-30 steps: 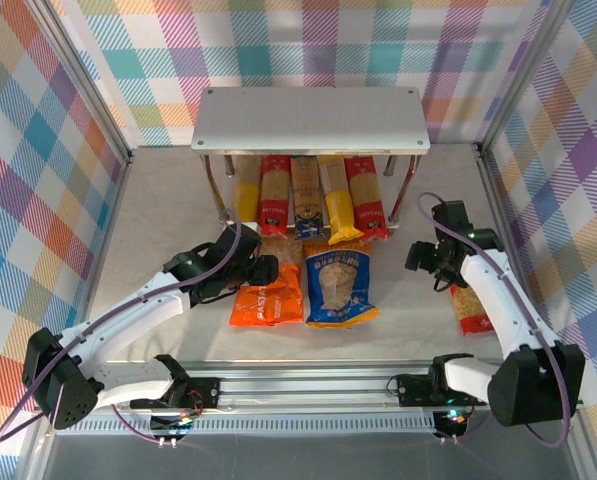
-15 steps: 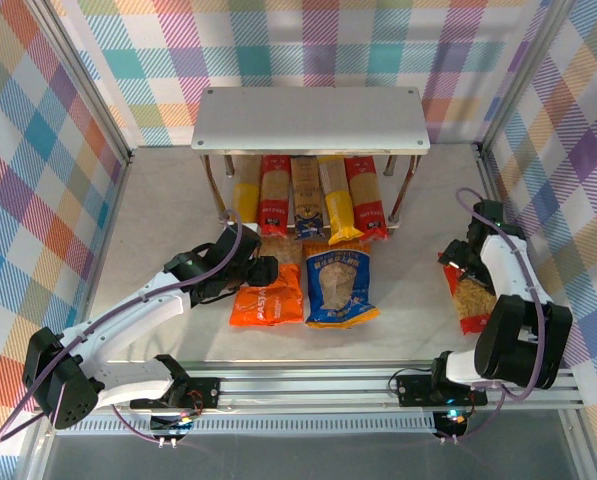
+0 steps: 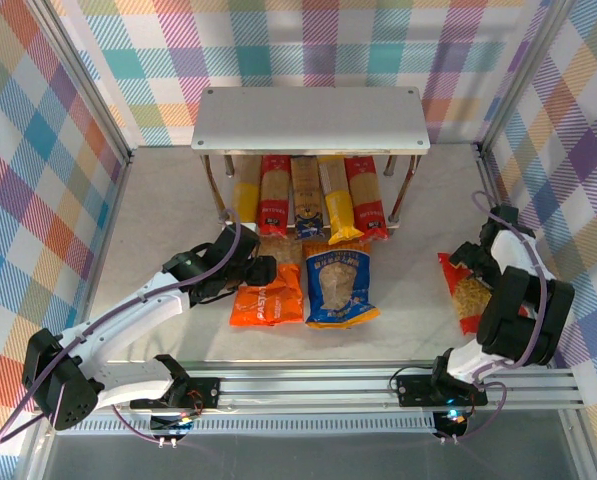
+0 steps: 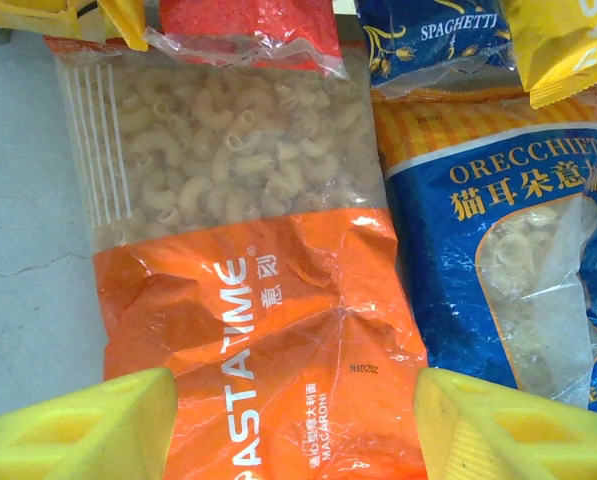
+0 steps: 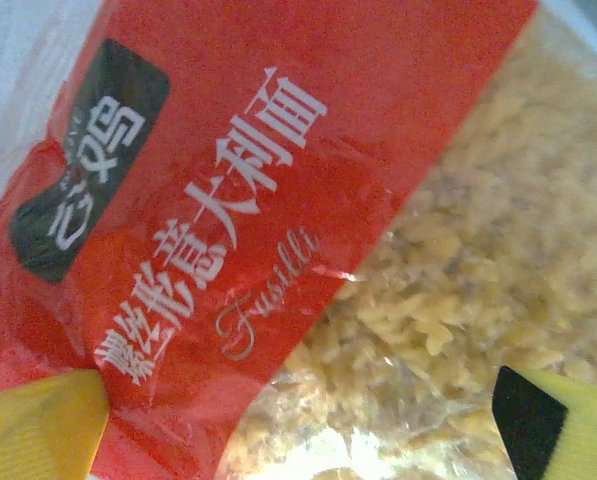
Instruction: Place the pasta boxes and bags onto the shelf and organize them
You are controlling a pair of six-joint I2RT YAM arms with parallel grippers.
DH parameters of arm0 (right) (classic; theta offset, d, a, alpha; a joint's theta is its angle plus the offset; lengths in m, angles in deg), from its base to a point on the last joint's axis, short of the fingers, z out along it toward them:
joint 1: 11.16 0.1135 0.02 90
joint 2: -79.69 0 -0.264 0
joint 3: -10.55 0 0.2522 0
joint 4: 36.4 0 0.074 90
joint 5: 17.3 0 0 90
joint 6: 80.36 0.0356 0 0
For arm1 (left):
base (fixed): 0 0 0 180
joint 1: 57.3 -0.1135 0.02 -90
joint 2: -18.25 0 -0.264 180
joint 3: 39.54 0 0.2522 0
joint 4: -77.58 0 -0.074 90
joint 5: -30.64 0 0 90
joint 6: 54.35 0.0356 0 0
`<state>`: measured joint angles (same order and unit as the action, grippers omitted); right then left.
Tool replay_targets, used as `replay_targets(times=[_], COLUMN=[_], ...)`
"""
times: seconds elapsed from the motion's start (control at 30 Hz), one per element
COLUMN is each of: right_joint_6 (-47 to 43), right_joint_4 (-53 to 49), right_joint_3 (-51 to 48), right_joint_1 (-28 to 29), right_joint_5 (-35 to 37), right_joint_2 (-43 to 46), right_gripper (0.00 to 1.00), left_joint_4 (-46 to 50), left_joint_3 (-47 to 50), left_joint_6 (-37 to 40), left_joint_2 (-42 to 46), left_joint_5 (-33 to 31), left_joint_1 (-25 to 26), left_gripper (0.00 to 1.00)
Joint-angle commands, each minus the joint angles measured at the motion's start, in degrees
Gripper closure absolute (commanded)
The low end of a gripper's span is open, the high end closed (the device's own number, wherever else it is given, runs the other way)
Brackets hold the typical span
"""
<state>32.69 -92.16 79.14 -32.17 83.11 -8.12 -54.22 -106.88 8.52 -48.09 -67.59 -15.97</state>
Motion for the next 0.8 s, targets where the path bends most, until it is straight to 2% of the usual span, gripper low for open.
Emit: replay_targets(times=[0.0, 0.13, 0.3, 0.5, 0.77], right_joint_6=[-1.2, -1.4, 0.3, 1.2, 3.3], right_joint_4=[2.0, 3.7, 6.6, 7.3, 11.1], right_joint_3=[-1.1, -2.3, -7.1, -11.1, -14.7], right_joint_1=[-0.4, -0.3, 0.0, 3.0, 8.4], right_joint_5=[-7.5, -17.7, -29.3, -32.4, -35.4], right_joint_2=[-2.7, -3.9, 0.0, 4.3, 3.0], right_gripper=[0.01, 0.01, 0.02, 0.02, 0.02], left_joint_4=[1.8, 2.0, 1.6, 0.8, 0.3], left_joint_3=[-0.3, -0.5, -0.7, -1.1, -0.5], left_joint_6=[1.3, 1.4, 1.5, 1.6, 1.2], left_joint_2=[1.8, 2.0, 1.6, 0.3, 0.3], left_joint_5=[-1.1, -1.2, -1.0, -0.4, -0.1], left_joint_1=[-0.8, -1.0, -1.1, -1.2, -1.2], left_gripper=[0.36, 0.36, 0.36, 0.36, 0.36])
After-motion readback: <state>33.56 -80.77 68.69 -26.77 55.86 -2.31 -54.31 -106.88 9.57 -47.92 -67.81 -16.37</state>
